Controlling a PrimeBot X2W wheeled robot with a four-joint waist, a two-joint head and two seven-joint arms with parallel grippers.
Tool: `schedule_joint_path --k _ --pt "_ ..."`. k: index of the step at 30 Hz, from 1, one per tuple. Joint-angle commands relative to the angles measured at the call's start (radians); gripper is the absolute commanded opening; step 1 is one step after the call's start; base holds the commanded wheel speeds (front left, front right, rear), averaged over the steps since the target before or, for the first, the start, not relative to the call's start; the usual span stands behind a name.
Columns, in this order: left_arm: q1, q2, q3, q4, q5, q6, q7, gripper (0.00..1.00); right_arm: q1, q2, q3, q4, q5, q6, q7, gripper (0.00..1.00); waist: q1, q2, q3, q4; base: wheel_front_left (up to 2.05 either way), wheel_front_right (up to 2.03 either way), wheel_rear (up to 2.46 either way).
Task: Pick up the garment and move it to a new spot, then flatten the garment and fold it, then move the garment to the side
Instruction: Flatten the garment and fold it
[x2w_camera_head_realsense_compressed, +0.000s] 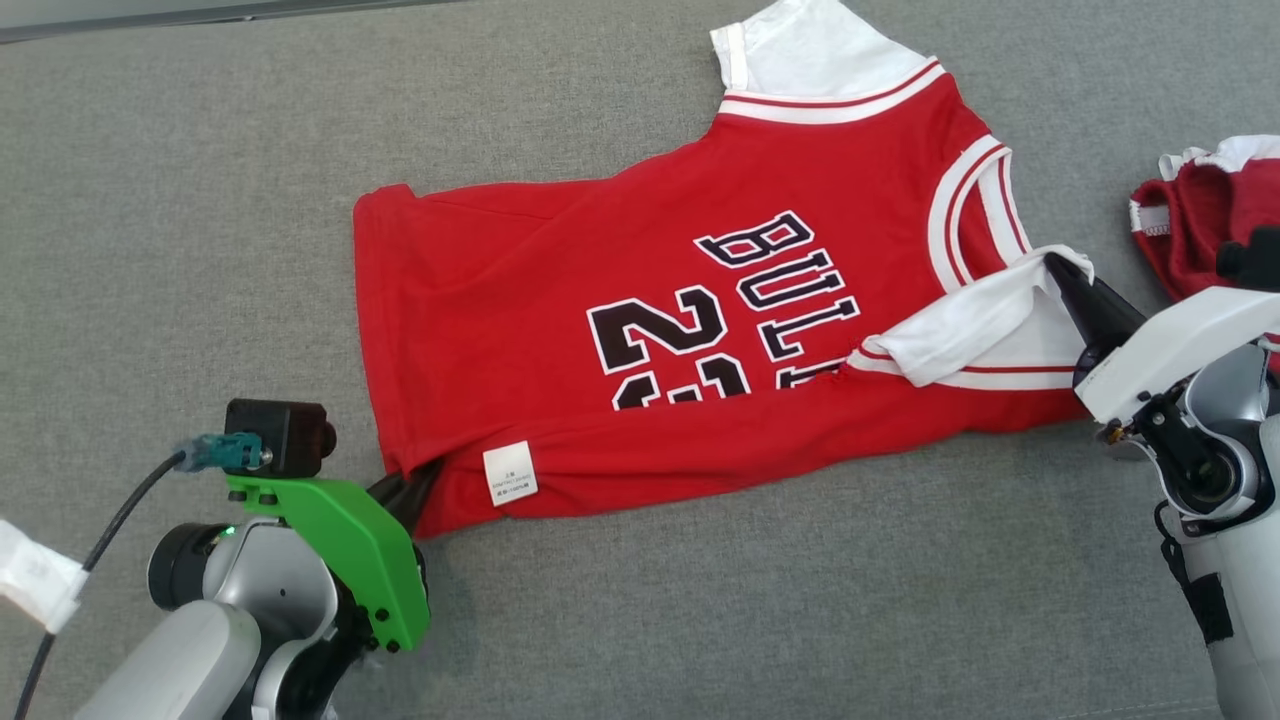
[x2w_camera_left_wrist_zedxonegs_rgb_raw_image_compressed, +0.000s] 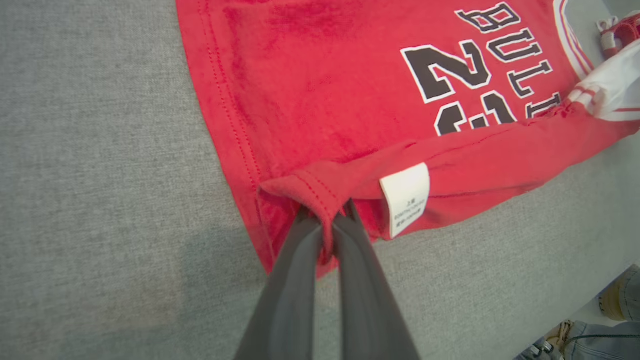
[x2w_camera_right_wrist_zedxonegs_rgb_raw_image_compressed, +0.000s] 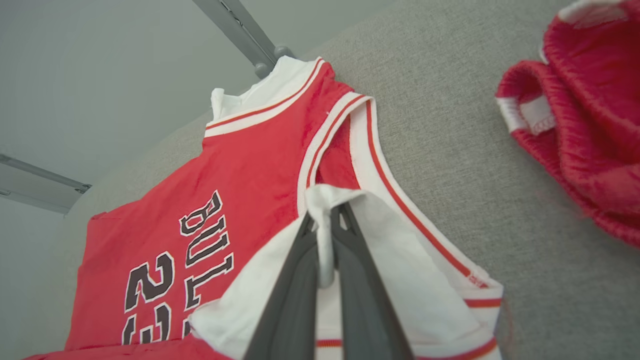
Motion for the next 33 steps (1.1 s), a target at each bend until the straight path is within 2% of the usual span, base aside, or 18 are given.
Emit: schedule_joint_path --k 1,2,3,4,5,9,13,17,22,25,29,33 --pt "-0.031 -0.015 -0.007 0.032 -0.004 -0.007 0.014 0.0 -0.022 -0.014 0.011 0.023 -0.02 0.0 -0.011 0.0 0.0001 0.0 -0.003 0.002 0.0 0.0 0.0" --pt "-0.039 -0.02 -0.013 0.053 -0.004 -0.01 0.02 0.0 -0.034 -0.017 0.018 0.036 -0.031 0.0 -0.019 0.0 0.0001 0.0 -0.004 0.003 0.0 0.0 0.0" --pt "-0.047 -0.024 -0.015 0.075 -0.004 -0.009 0.024 0.25 -0.042 -0.021 0.028 0.046 -0.039 0.0 -0.028 0.31 0.0001 0.0 -0.006 0.003 0.0 0.0 0.0" --pt "-0.054 -0.03 -0.018 0.1 -0.004 -0.012 0.025 0.76 -0.05 -0.028 0.044 0.053 -0.051 0.0 -0.037 1.0 0.0001 0.0 -0.008 0.003 0.0 0.0 0.0" --pt "-0.059 -0.037 -0.017 0.119 -0.006 -0.011 0.021 1.0 -0.053 -0.032 0.055 0.062 -0.054 0.0 -0.046 1.0 0.0001 0.0 -0.011 0.002 0.0 0.0 0.0" --pt "-0.047 -0.06 -0.01 0.152 -0.02 -0.022 -0.008 1.0 -0.059 -0.064 0.088 0.066 -0.062 0.0 -0.093 1.0 0.0001 0.0 -0.023 -0.005 0.0 0.0 0.0" --pt "-0.026 -0.052 0.006 0.152 0.013 -0.002 -0.066 1.0 -0.035 -0.093 0.088 0.039 -0.056 0.0 -0.136 1.0 0.0001 0.0 -0.04 -0.006 0.0 0.0 0.0" --pt "0.023 -0.036 0.008 0.092 0.076 0.049 -0.136 1.0 0.041 -0.155 0.097 -0.054 -0.097 0.0 -0.163 1.0 0.0001 0.0 -0.068 -0.012 0.0 0.0 0.0" --pt "0.109 -0.016 0.01 -0.043 0.091 0.113 -0.162 1.0 0.163 -0.218 0.083 -0.175 -0.185 0.0 -0.11 1.0 0.0001 0.0 -0.045 -0.022 0.0 0.0 0.0" --pt "0.13 -0.022 0.004 -0.048 0.083 0.13 -0.154 1.0 0.203 -0.225 0.068 -0.202 -0.228 0.0 -0.07 1.0 0.0001 0.0 -0.019 -0.022 0.0 0.0 0.0" --pt "0.114 -0.044 -0.006 -0.015 0.072 0.123 -0.142 1.0 0.207 -0.21 0.067 -0.179 -0.264 0.0 -0.015 1.0 0.0001 0.0 0.008 -0.018 0.0 0.0 0.0" --pt "0.102 -0.04 -0.009 0.024 0.073 0.121 -0.131 1.0 0.184 -0.19 0.078 -0.137 -0.265 0.0 0.018 1.0 0.0001 0.0 0.021 -0.009 0.0 0.0 0.0"
